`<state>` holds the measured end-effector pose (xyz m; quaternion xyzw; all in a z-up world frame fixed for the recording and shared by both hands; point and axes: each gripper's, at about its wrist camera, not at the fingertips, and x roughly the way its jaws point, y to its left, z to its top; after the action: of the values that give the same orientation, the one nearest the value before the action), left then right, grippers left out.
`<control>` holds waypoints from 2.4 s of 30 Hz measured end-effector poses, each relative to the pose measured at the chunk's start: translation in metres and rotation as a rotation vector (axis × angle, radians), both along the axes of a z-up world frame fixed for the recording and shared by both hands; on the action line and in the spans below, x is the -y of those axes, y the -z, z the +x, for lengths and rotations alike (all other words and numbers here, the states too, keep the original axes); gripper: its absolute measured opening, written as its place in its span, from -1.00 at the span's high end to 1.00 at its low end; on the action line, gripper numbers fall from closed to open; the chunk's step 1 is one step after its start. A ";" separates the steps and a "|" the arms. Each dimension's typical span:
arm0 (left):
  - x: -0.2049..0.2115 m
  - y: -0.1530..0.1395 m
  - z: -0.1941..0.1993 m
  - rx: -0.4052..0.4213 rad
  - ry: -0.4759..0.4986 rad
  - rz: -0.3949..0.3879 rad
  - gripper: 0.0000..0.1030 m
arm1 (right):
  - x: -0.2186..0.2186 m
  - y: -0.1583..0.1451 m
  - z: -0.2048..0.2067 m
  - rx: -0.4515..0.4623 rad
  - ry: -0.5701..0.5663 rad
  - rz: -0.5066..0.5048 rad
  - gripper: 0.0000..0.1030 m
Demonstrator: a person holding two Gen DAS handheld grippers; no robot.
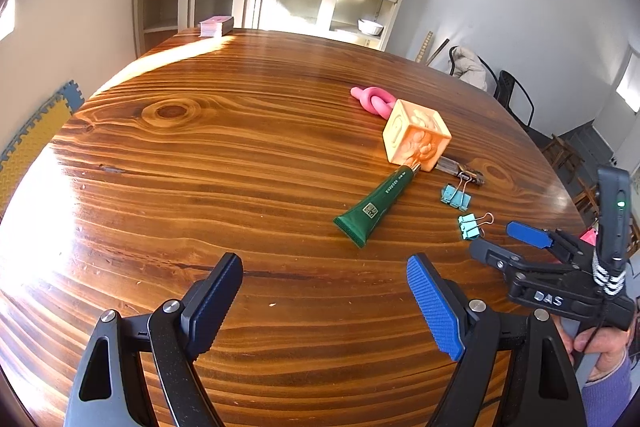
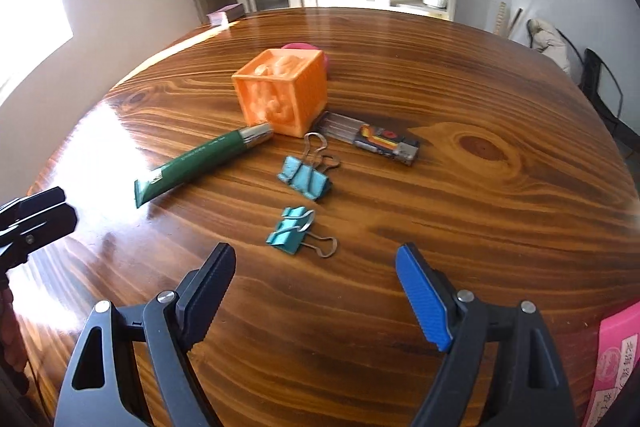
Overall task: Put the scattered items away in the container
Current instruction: 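Move the right tool to a teal binder clip and grasp it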
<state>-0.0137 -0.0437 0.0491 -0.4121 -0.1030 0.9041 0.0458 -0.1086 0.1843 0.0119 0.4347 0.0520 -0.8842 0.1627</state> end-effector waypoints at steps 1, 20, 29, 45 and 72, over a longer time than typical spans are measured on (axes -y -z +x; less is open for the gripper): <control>-0.001 0.000 0.000 0.001 0.002 0.002 -0.67 | -0.002 0.000 -0.002 -0.004 0.023 0.001 -0.66; -0.011 0.002 0.001 0.001 0.025 -0.015 -0.67 | -0.054 -0.002 -0.012 -0.039 0.306 0.152 -0.66; -0.011 0.000 0.003 -0.004 0.028 -0.010 -0.67 | -0.010 -0.010 -0.016 -0.065 0.269 0.079 -0.66; -0.014 0.003 0.002 0.005 0.034 -0.014 -0.67 | -0.060 0.005 -0.003 -0.031 0.385 0.145 -0.66; -0.021 0.005 0.004 0.007 0.053 -0.016 -0.67 | -0.066 0.001 0.005 -0.010 0.357 -0.032 0.43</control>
<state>-0.0096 -0.0225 0.0440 -0.4181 -0.0848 0.9020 0.0659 -0.1033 0.2507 0.0113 0.4301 -0.0393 -0.9019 0.0099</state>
